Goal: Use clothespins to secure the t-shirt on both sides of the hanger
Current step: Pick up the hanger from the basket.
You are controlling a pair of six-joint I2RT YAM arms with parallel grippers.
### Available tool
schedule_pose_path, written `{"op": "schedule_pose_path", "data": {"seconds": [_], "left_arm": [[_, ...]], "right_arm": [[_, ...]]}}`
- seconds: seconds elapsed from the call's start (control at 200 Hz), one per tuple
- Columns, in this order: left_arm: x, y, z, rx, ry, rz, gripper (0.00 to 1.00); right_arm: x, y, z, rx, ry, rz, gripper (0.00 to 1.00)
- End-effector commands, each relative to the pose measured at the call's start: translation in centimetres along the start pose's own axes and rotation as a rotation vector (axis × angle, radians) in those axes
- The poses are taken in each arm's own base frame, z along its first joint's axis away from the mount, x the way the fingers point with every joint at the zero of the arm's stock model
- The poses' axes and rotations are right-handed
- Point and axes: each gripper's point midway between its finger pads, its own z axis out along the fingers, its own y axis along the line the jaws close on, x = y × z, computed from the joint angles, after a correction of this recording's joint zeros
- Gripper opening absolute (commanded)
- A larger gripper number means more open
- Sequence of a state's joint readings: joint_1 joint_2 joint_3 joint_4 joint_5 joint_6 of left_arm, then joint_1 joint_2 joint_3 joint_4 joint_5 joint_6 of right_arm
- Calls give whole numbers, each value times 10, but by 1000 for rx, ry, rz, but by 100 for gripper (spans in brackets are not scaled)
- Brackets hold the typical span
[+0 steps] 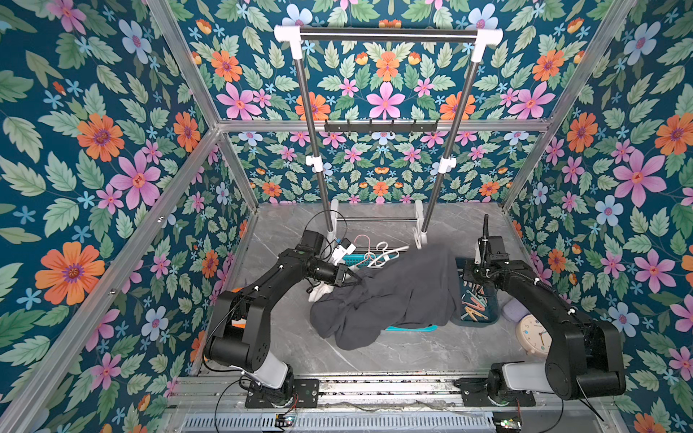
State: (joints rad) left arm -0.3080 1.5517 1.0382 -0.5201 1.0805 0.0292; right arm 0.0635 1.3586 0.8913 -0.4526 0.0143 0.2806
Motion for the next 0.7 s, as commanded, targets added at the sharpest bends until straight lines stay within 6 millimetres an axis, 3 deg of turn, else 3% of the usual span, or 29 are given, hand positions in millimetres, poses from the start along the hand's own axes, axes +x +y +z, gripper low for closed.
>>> {"op": "schedule_pose_path", "data": {"seconds": [0.0, 0.215, 0.385, 0.52, 0.695], "left_arm": [[-18, -2, -5, -37, -50, 41, 0], [-30, 5, -11, -151, -67, 80, 0], [-39, 23, -32, -414, -62, 121, 0], [-52, 23, -49, -619, -81, 197, 0], [-70, 8, -61, -786, -126, 306, 0]], "right_arm": [[-7, -1, -7, 11, -27, -9, 0], [-10, -1, -26, -3, -92, -1, 0], [-13, 2, -34, -21, -106, -1, 0], [-19, 14, -49, -96, -148, -13, 0], [-30, 49, -86, -306, -260, -66, 0]]}}
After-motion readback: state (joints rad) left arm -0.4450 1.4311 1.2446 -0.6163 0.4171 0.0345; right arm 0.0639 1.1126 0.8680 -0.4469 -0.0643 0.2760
